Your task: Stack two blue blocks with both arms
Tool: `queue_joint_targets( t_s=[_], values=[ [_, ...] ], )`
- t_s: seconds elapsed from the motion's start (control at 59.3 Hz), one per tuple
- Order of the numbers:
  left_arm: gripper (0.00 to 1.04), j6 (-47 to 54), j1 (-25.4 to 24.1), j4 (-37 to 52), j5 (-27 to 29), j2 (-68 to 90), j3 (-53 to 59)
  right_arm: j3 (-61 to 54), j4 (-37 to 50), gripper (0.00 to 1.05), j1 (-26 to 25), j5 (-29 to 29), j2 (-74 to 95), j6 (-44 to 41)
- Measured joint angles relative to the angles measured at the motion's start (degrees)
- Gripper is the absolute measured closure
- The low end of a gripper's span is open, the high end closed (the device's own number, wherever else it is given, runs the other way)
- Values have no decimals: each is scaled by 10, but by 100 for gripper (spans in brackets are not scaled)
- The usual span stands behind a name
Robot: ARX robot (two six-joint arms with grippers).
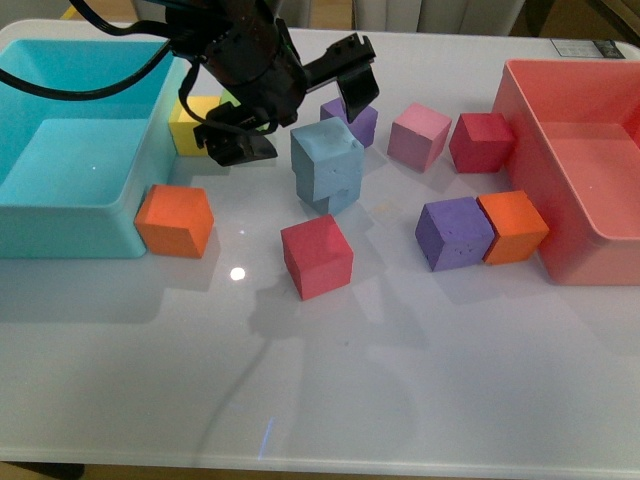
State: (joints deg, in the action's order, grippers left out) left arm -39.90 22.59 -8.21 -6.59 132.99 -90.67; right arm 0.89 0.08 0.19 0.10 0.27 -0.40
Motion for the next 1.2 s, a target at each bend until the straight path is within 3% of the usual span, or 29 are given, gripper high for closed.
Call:
queue_joint_targets(
  t_s=[0.726, 0.759, 0.827, 0.928, 0.996, 1.198],
  values=[
    [9, 122, -132, 96, 2, -423, 367, 0, 0, 9, 0, 0, 0, 0],
    [13, 153, -132, 154, 36, -435, 397, 0, 0, 9, 0, 0, 0, 0],
    [25, 242, -140, 362, 118, -459, 489, 0, 0, 9, 0, -1, 0, 0],
    [43, 331, -155, 559, 133, -498, 597, 0, 0, 9, 0, 0, 0, 0],
    [56, 360, -161, 613, 127, -532, 641, 0, 0, 9, 0, -1, 0, 0],
    [91, 387, -177, 625, 111, -603, 730, 0, 0, 9, 0, 0, 0, 0]
  ],
)
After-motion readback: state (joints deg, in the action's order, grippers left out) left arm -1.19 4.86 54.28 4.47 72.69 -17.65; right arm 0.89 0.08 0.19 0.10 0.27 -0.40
